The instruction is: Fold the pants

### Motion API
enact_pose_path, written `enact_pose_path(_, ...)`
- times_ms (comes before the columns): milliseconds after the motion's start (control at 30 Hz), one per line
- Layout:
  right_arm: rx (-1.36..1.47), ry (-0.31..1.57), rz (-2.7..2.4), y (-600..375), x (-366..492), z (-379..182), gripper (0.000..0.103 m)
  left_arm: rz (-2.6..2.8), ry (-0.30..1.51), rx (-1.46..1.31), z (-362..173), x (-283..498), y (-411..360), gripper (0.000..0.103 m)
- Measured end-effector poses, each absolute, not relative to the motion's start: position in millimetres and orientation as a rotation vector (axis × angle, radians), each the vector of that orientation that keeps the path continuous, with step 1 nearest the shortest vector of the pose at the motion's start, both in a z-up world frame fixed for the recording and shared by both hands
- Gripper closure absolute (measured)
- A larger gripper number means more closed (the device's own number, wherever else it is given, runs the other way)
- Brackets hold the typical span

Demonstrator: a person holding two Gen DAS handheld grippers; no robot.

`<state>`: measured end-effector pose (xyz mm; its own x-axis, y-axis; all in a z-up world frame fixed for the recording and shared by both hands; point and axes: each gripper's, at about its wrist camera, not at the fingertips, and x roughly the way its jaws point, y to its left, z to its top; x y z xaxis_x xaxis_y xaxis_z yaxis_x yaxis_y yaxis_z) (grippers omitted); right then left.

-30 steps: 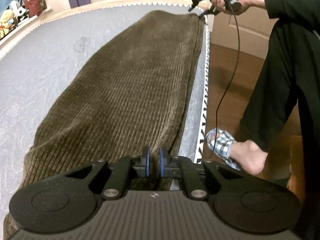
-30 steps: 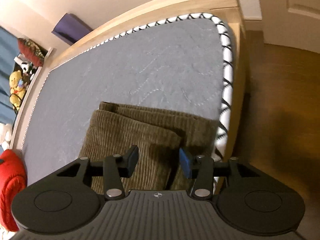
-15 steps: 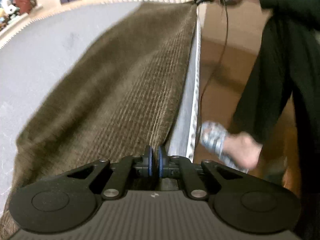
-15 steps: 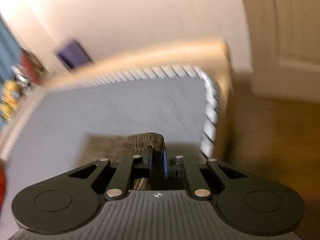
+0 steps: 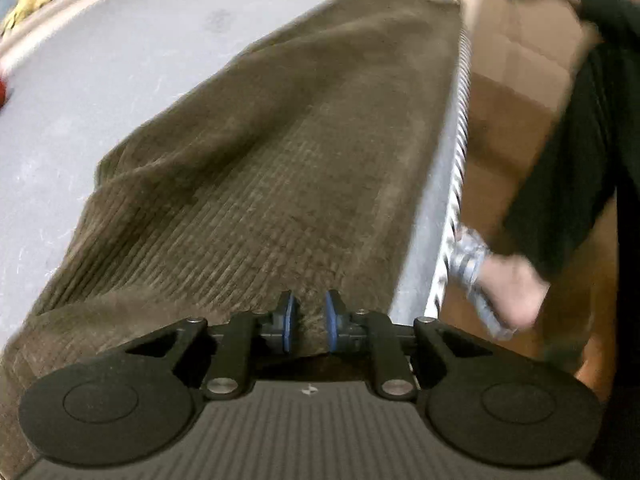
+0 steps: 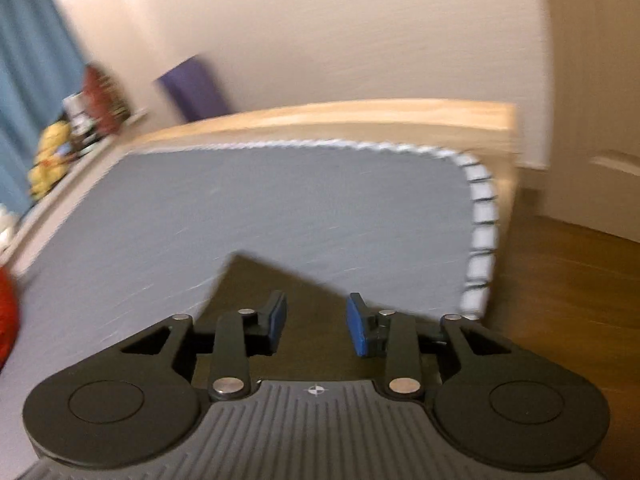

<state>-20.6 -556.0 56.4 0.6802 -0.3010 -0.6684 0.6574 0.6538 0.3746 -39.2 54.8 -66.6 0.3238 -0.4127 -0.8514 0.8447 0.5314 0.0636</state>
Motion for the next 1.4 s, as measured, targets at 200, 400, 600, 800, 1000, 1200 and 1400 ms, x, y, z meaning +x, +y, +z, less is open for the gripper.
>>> enact_pose_path(200,0.501,0.612,-0.405,-537.1,32.8,54.9,0.056,-0.792,0.804,0.413,-27.6,-35.0,95.2,0.083)
enact_pose_path(400,0.527,0.627,-0.424,-553.1,79.7,33.1,0.047,-0.309,0.667,0.092,5.2,-0.5,180.5,0.050)
enact_pose_path(600,0.445,0.677,-0.530,-554.8,125.7,3.4,0.035,0.111,0.737,-0.057,-8.1,10.9,256.1,0.019)
enact_pose_path(800,0.346,0.737,-0.554,-556.0,147.9,-27.3,0.072,0.164,0.889,-0.246,-36.4,15.2,300.9,0.017)
enact_pose_path(1000,0.287,0.561,-0.722,-556.3,150.7,-11.7,0.096,0.093,0.927,-0.361,-44.7,13.7,328.2,0.028)
enact_pose_path(1200,0.237,0.667,-0.736,-555.8,160.0,-29.8,0.092,0.056,0.953,-0.191,-47.9,-3.7,325.1,0.044)
enact_pose_path(1400,0.257,0.577,-0.803,-553.4,143.4,5.1,0.068,0.052,0.936,-0.201,-39.4,-15.2,328.6,0.040)
